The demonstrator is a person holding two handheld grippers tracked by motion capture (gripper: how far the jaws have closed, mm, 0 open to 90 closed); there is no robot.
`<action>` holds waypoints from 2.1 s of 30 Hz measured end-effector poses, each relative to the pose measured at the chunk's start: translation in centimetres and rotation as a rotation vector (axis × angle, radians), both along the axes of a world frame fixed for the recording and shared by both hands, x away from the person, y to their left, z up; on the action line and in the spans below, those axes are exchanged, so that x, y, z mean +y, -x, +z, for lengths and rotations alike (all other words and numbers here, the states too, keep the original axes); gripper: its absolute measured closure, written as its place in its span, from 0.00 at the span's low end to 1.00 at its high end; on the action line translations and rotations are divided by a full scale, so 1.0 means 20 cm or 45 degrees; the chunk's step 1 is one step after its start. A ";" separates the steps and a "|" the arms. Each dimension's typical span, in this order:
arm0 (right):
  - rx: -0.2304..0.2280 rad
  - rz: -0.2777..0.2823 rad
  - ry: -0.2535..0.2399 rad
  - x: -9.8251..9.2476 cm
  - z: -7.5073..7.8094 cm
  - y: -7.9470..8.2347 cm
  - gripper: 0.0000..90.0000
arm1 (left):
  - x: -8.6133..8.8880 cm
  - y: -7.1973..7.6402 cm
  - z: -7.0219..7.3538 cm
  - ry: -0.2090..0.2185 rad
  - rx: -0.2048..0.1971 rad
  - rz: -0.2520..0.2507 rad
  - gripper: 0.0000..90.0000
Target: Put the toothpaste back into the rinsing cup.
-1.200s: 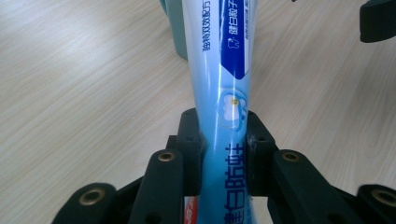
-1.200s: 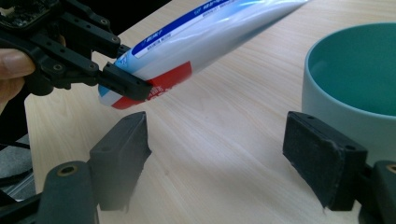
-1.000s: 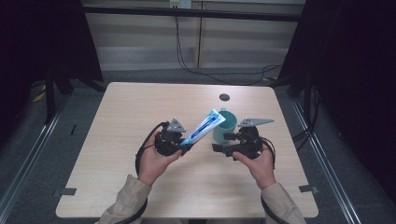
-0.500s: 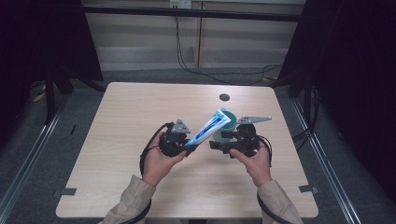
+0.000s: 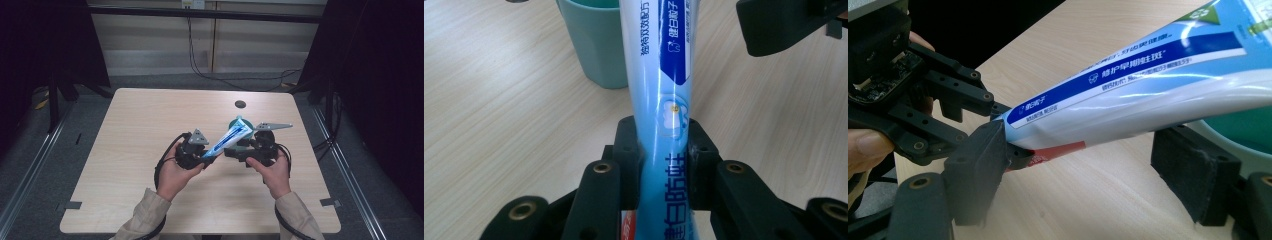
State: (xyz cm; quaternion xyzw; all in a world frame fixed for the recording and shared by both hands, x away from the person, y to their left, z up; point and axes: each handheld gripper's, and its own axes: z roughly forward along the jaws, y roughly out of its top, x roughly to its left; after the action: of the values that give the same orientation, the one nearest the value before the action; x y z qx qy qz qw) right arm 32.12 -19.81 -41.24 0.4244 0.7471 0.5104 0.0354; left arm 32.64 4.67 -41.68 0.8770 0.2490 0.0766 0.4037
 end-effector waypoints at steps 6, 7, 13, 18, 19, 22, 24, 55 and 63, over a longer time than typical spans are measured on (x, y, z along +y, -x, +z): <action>0.012 -0.007 -0.026 0.00 -0.01 -0.01 0.25 | -0.01 0.00 -0.01 0.012 0.006 0.004 0.81; 0.018 -0.009 -0.031 0.00 -0.01 -0.01 0.26 | -0.01 0.00 -0.01 0.010 0.007 0.003 0.81; 0.014 -0.036 -0.053 0.00 -0.01 -0.01 0.32 | -0.03 0.00 0.00 0.027 0.009 0.008 0.81; 0.023 -0.049 -0.083 -0.01 -0.01 -0.02 0.33 | -0.04 0.01 0.01 0.027 0.005 0.003 0.81; 0.029 -0.057 -0.086 -0.01 -0.01 -0.02 0.33 | -0.04 0.01 0.01 0.028 0.008 -0.001 0.81; 0.034 -0.062 -0.088 -0.01 -0.01 -0.02 0.33 | -0.05 0.01 0.00 0.026 0.013 0.004 0.81; 0.039 -0.073 -0.090 -0.01 -0.02 -0.02 0.34 | -0.05 0.02 0.00 0.021 0.018 0.008 0.81; 0.151 -0.191 -0.396 -0.05 0.01 -0.03 0.79 | -0.14 0.06 -0.01 0.020 -0.011 0.020 0.71; 0.083 -0.183 -0.401 -0.04 0.03 -0.01 0.78 | -0.14 0.06 0.01 0.019 -0.035 0.037 0.71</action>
State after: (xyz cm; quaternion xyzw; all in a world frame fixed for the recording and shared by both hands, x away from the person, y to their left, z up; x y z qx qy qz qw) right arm 32.38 -20.51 -40.69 0.4934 0.6264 0.6032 -0.0193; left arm 31.39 1.96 -41.47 0.8692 0.2568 0.0924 0.4124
